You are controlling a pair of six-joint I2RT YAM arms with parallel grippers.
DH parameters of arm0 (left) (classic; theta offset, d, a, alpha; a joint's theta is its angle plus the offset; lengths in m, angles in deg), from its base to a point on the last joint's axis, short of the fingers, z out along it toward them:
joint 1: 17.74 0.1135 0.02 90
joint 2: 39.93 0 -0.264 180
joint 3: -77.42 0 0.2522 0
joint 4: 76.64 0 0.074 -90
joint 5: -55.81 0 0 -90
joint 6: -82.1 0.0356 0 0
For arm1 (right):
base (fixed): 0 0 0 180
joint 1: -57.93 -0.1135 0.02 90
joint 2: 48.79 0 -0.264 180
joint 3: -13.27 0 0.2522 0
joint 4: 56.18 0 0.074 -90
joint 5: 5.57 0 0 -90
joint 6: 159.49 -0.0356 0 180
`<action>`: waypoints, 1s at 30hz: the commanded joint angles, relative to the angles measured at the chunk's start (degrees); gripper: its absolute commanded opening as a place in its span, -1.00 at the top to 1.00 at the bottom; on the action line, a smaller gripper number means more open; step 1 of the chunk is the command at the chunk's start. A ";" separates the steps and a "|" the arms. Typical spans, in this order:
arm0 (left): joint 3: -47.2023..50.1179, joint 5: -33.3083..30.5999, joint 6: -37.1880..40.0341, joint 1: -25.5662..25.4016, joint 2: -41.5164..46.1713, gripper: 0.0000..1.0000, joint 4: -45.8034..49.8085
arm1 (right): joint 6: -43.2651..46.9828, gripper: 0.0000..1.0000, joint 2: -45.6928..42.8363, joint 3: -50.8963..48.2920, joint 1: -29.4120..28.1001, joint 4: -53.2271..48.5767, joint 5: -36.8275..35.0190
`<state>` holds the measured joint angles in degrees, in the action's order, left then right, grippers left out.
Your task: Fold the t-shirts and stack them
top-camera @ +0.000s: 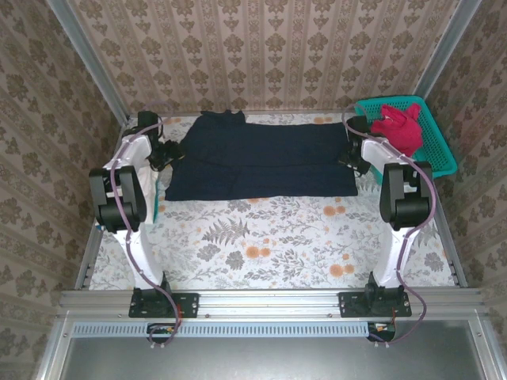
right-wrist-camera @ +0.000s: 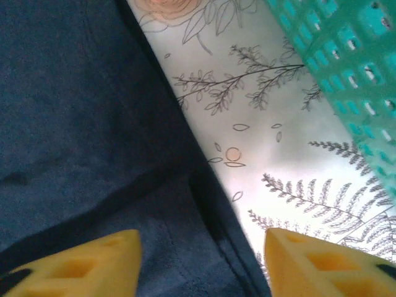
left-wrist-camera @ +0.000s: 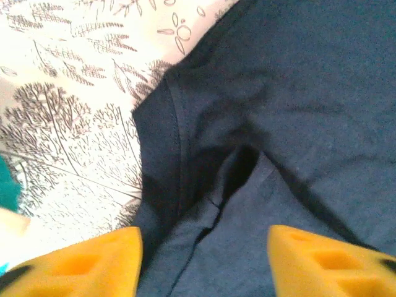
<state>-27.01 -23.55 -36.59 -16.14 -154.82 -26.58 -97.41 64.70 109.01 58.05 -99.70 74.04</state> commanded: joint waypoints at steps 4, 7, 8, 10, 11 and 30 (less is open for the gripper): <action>7.74 0.09 -2.44 -1.54 10.40 -0.83 -5.31 | 3.92 -0.36 -13.12 -10.28 -1.93 7.23 3.71; 13.60 0.79 -4.89 -3.67 14.05 -0.85 -9.68 | 5.30 -0.36 -15.13 -14.10 -4.80 9.27 7.44; 15.64 1.21 -5.99 -4.46 14.86 -0.85 -11.66 | 5.27 -0.36 -15.32 -15.29 -5.76 10.42 8.96; 18.09 1.71 -7.34 -5.60 15.07 -0.85 -14.23 | 4.57 -0.33 -14.39 -16.28 -7.24 11.59 11.24; 19.10 1.59 -7.90 -6.24 14.78 -0.84 -15.38 | 3.81 -0.32 -13.04 -16.19 -7.87 11.37 11.27; 46.74 2.35 -10.65 -0.54 19.73 -0.83 -23.18 | 0.53 -0.23 -13.71 -26.23 -4.22 3.58 10.08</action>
<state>13.60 -19.29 -46.54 -18.74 -135.98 -56.29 -95.44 53.71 87.04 52.49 -90.33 85.08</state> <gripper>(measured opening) 0.914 0.619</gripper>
